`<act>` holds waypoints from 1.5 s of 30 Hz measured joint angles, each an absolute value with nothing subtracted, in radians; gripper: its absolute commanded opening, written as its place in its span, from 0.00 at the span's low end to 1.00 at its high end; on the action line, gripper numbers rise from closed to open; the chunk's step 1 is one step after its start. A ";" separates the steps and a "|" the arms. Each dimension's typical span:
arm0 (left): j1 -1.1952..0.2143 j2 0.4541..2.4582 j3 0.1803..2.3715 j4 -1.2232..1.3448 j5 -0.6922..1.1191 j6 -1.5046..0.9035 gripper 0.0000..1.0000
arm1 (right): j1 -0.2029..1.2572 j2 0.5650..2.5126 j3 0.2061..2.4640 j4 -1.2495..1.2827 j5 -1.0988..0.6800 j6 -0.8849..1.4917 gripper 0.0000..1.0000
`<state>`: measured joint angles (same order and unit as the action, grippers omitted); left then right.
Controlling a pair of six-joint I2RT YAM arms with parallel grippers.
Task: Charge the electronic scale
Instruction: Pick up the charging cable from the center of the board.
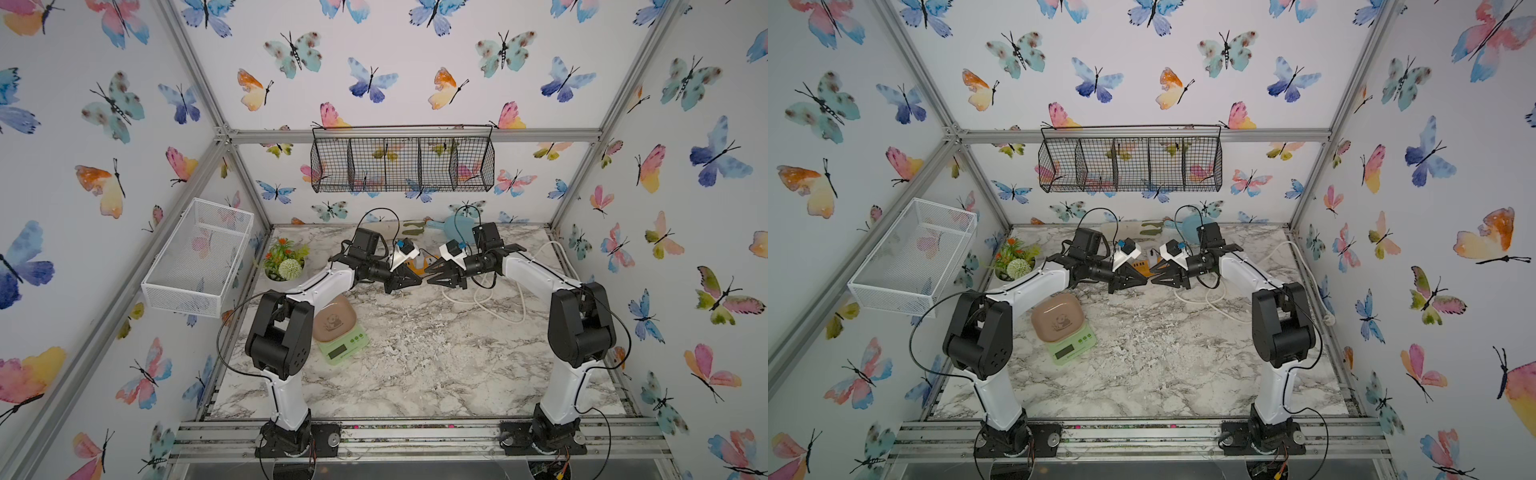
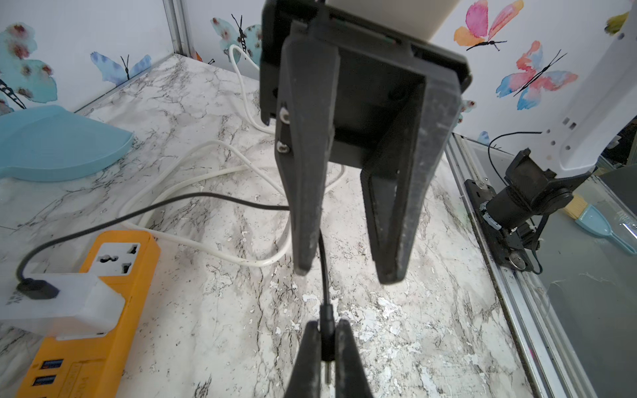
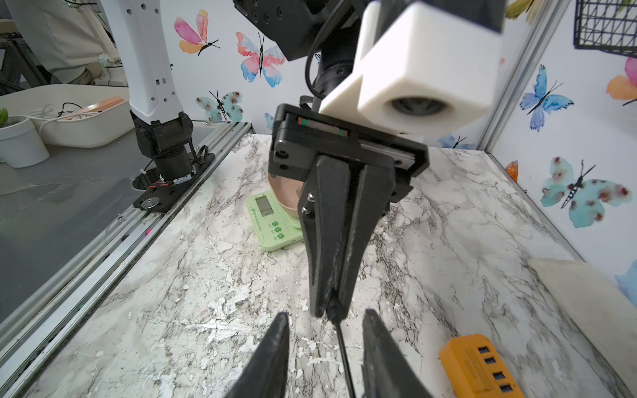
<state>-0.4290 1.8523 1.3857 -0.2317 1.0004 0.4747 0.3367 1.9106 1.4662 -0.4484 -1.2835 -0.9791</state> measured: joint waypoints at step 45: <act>-0.438 1.863 1.318 -0.139 1.008 0.423 0.37 | 0.353 1.938 1.399 -0.238 -1.208 -0.744 0.02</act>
<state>-0.4381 1.8629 1.3178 -0.1387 1.0077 0.4232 0.3534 1.9385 1.3991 -0.2379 -1.2076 -0.7444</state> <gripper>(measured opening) 0.413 0.053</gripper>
